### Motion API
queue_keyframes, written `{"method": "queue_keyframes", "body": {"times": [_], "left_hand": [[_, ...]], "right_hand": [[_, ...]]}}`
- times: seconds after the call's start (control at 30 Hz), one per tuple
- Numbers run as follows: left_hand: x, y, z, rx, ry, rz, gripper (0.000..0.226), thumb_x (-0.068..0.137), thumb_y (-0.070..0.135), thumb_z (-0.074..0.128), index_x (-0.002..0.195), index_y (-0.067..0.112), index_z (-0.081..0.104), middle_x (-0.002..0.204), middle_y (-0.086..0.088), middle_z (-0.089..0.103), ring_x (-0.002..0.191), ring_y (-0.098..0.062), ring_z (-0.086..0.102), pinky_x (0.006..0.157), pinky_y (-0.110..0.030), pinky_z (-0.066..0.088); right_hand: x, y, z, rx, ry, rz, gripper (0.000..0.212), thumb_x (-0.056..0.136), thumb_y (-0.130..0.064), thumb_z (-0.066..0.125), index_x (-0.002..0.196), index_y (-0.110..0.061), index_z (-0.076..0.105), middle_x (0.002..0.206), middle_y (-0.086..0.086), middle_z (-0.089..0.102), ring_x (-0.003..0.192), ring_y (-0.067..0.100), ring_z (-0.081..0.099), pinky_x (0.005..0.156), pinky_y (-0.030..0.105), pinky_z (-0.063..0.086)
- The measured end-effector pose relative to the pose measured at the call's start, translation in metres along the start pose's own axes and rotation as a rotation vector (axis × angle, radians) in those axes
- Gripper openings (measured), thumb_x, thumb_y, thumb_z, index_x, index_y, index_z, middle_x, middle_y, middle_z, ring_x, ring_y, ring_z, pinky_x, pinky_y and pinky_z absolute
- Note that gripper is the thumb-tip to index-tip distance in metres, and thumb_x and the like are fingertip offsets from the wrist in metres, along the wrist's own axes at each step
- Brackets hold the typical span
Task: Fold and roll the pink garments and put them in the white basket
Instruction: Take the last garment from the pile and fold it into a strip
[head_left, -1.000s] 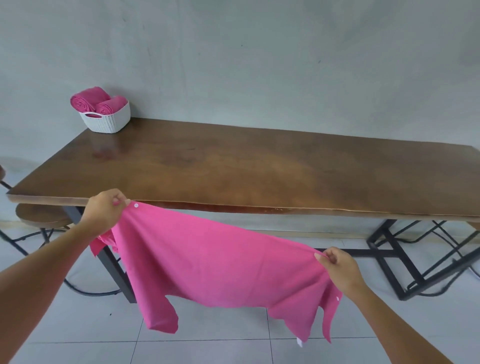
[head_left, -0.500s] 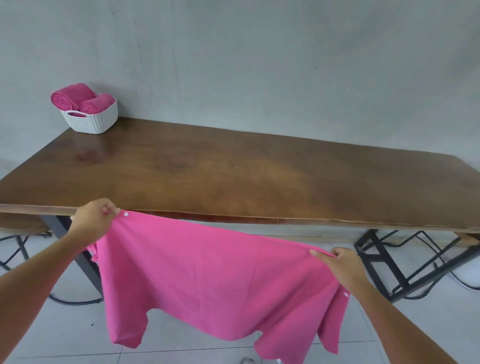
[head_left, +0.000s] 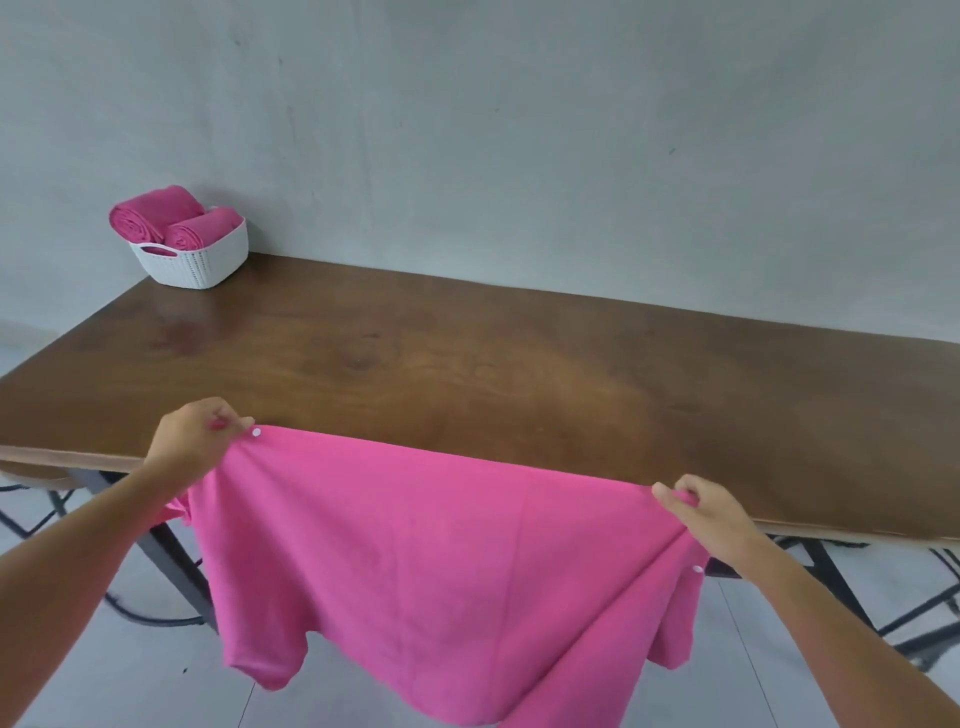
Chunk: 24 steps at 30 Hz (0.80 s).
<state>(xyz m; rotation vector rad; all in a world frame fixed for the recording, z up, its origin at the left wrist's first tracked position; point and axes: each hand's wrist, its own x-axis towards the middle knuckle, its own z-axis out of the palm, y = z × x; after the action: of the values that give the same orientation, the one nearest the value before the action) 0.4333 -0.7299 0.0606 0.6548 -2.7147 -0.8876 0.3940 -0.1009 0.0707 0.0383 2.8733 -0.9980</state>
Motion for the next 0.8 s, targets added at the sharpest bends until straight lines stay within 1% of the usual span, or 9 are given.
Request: {"method": "queue_keyframes", "body": {"times": [0.03, 0.1, 0.2, 0.27, 0.4, 0.47, 0.57, 0.67, 0.8], "left_hand": [[0.002, 0.005, 0.004, -0.006, -0.012, -0.002, 0.026, 0.089, 0.030, 0.078, 0.072, 0.014, 0.067, 0.081, -0.005, 0.069, 0.084, -0.029, 0.063, 0.073, -0.038, 0.047], [0.005, 0.014, 0.014, -0.013, -0.039, -0.006, 0.028, 0.085, 0.031, 0.082, 0.071, 0.013, 0.066, 0.077, -0.004, 0.067, 0.078, -0.027, 0.060, 0.068, -0.037, 0.044], [0.009, 0.028, 0.032, -0.023, -0.053, -0.008, 0.030, 0.082, 0.029, 0.084, 0.069, 0.011, 0.064, 0.069, -0.003, 0.061, 0.068, -0.022, 0.053, 0.063, -0.033, 0.039], [0.012, 0.035, 0.044, -0.021, -0.041, -0.010, 0.031, 0.082, 0.027, 0.085, 0.067, 0.011, 0.063, 0.068, -0.005, 0.061, 0.067, -0.024, 0.052, 0.063, -0.032, 0.038], [0.016, 0.047, 0.071, -0.015, 0.033, -0.050, 0.029, 0.083, 0.025, 0.084, 0.064, 0.015, 0.064, 0.068, -0.006, 0.063, 0.069, -0.027, 0.055, 0.063, -0.032, 0.038], [0.017, 0.051, 0.085, -0.052, 0.095, -0.095, 0.026, 0.083, 0.025, 0.084, 0.067, 0.015, 0.066, 0.071, -0.006, 0.064, 0.072, -0.028, 0.057, 0.065, -0.034, 0.039], [0.020, 0.061, 0.103, -0.075, 0.175, -0.142, 0.025, 0.084, 0.026, 0.083, 0.070, 0.013, 0.067, 0.074, -0.006, 0.065, 0.074, -0.030, 0.058, 0.066, -0.036, 0.040], [0.023, 0.069, 0.114, -0.048, 0.232, -0.122, 0.023, 0.085, 0.024, 0.083, 0.070, 0.011, 0.069, 0.072, -0.005, 0.064, 0.073, -0.029, 0.057, 0.066, -0.037, 0.041], [0.040, 0.076, 0.123, 0.009, 0.263, -0.065, 0.023, 0.085, 0.021, 0.082, 0.069, 0.011, 0.069, 0.070, -0.004, 0.061, 0.073, -0.030, 0.057, 0.068, -0.038, 0.042]], "right_hand": [[0.009, 0.007, 0.000, 0.004, 0.006, 0.010, 0.046, 0.093, -0.045, 0.066, 0.071, -0.013, 0.043, 0.065, -0.004, 0.040, 0.061, 0.015, 0.039, 0.060, 0.035, 0.030], [0.027, 0.018, 0.000, 0.015, 0.015, 0.032, 0.040, 0.093, -0.039, 0.068, 0.075, -0.009, 0.048, 0.068, -0.001, 0.045, 0.064, 0.018, 0.043, 0.060, 0.036, 0.033], [0.054, 0.029, 0.003, 0.037, 0.075, 0.080, 0.033, 0.093, -0.033, 0.069, 0.081, -0.008, 0.050, 0.072, 0.003, 0.049, 0.067, 0.022, 0.045, 0.060, 0.036, 0.035], [0.072, 0.036, 0.009, 0.060, 0.150, 0.127, 0.031, 0.094, -0.031, 0.068, 0.084, -0.008, 0.049, 0.072, 0.004, 0.052, 0.067, 0.023, 0.047, 0.063, 0.036, 0.037], [0.103, 0.046, 0.025, 0.057, 0.307, 0.149, 0.033, 0.097, -0.029, 0.065, 0.077, -0.017, 0.041, 0.068, 0.003, 0.054, 0.069, 0.032, 0.053, 0.070, 0.044, 0.043], [0.115, 0.050, 0.029, 0.033, 0.346, 0.152, 0.035, 0.097, -0.030, 0.064, 0.075, -0.018, 0.040, 0.067, 0.001, 0.055, 0.071, 0.033, 0.053, 0.073, 0.044, 0.042], [0.132, 0.058, 0.033, -0.006, 0.401, 0.124, 0.033, 0.096, -0.033, 0.065, 0.075, -0.016, 0.045, 0.069, -0.001, 0.056, 0.075, 0.031, 0.050, 0.074, 0.042, 0.034], [0.149, 0.061, 0.030, -0.051, 0.433, 0.101, 0.030, 0.095, -0.034, 0.066, 0.077, -0.017, 0.049, 0.076, -0.001, 0.057, 0.080, 0.029, 0.048, 0.077, 0.041, 0.030], [0.169, 0.056, 0.027, -0.114, 0.436, 0.092, 0.026, 0.095, -0.033, 0.065, 0.081, -0.019, 0.049, 0.082, -0.003, 0.054, 0.088, 0.029, 0.049, 0.081, 0.043, 0.032]]}}
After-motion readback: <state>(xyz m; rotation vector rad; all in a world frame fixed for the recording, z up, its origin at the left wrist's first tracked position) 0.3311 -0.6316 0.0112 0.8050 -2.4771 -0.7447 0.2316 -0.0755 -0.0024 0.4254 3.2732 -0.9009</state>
